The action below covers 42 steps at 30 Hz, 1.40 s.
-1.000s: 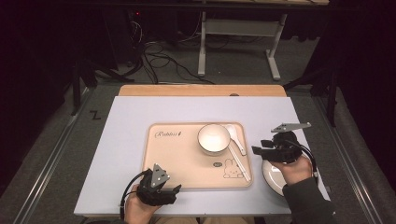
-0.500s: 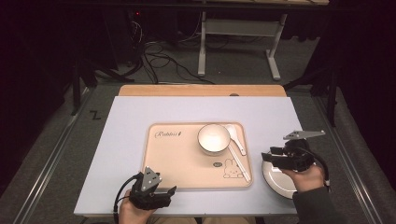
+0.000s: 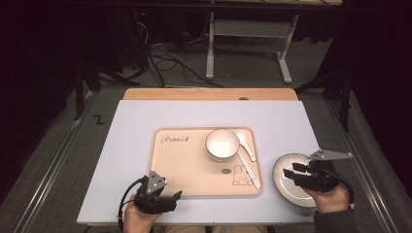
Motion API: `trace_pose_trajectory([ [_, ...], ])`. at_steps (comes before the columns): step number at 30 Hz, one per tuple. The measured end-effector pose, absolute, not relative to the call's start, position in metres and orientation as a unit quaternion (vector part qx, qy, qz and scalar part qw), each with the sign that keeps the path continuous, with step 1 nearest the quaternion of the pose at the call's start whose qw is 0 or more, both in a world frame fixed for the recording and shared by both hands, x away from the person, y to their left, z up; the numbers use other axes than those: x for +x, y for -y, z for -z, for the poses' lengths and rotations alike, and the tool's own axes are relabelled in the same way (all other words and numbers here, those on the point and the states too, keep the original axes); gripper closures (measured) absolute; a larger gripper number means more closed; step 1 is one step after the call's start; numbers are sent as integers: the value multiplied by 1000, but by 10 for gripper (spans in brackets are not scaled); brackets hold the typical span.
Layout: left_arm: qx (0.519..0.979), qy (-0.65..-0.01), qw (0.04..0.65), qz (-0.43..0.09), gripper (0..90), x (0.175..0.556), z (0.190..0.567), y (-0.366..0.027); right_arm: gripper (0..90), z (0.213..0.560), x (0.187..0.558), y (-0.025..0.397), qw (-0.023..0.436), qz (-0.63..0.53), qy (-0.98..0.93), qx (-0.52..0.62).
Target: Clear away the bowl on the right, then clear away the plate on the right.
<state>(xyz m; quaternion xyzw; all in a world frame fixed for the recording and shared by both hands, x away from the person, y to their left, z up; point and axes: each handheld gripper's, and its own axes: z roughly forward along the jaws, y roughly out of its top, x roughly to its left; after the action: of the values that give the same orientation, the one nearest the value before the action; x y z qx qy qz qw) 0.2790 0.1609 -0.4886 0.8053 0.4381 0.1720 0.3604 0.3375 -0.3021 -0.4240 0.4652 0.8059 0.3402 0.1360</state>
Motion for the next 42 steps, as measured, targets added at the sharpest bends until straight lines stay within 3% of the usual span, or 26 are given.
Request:
trace_pose_trajectory([
  [6,802,-446,358,-172,277,288,491,-164,582,437,331,318,156,-348,-788,484],
  [21,813,-430,350,-179,282,289,489,-160,543,456,334,327,165,-325,-783,504],
  [42,821,-411,352,-183,262,292,488,-147,599,452,331,355,203,-314,-761,531],
])
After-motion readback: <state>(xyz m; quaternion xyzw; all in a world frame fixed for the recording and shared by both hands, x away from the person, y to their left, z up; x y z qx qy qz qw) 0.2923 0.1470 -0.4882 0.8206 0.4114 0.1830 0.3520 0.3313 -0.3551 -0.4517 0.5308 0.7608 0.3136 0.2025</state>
